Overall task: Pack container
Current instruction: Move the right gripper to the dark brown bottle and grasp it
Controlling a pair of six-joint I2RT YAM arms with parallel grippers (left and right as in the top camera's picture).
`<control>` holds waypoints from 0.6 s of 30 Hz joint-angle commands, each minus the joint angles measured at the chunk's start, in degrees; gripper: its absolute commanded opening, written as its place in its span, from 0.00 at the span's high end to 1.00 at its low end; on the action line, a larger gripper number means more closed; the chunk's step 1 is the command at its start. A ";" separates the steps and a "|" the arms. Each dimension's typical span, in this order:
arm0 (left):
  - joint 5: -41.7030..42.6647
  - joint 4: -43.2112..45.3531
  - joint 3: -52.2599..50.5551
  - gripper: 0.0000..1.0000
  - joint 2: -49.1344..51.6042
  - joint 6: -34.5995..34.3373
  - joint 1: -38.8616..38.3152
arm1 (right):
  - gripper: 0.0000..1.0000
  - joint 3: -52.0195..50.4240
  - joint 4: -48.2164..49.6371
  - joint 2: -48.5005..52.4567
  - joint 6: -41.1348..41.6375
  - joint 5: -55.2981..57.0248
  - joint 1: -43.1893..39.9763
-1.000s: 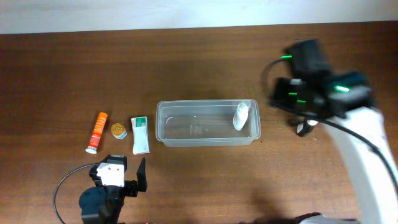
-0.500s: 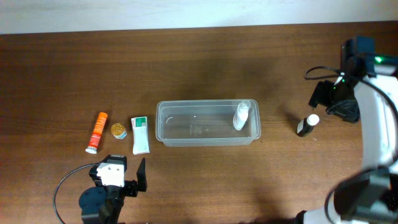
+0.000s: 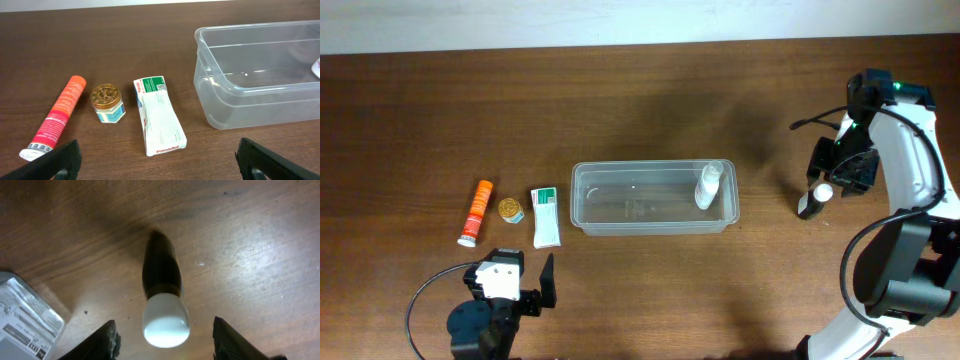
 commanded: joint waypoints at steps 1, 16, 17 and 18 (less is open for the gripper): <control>0.61 0.13 -0.22 0.00 -0.33 -0.35 -0.24 | 0.49 -1.86 1.09 0.55 -0.31 -0.72 -0.22; 0.61 0.13 -0.22 0.00 -0.33 -0.35 -0.24 | 0.71 -5.73 4.46 0.55 1.01 -0.74 -0.22; 0.61 0.13 -0.22 0.00 -0.33 -0.35 -0.24 | 0.73 -5.73 4.50 0.55 0.98 -0.72 -0.22; 0.61 0.13 -0.22 0.00 -0.33 -0.35 -0.24 | 0.76 -5.73 4.52 0.55 0.98 -0.74 -0.22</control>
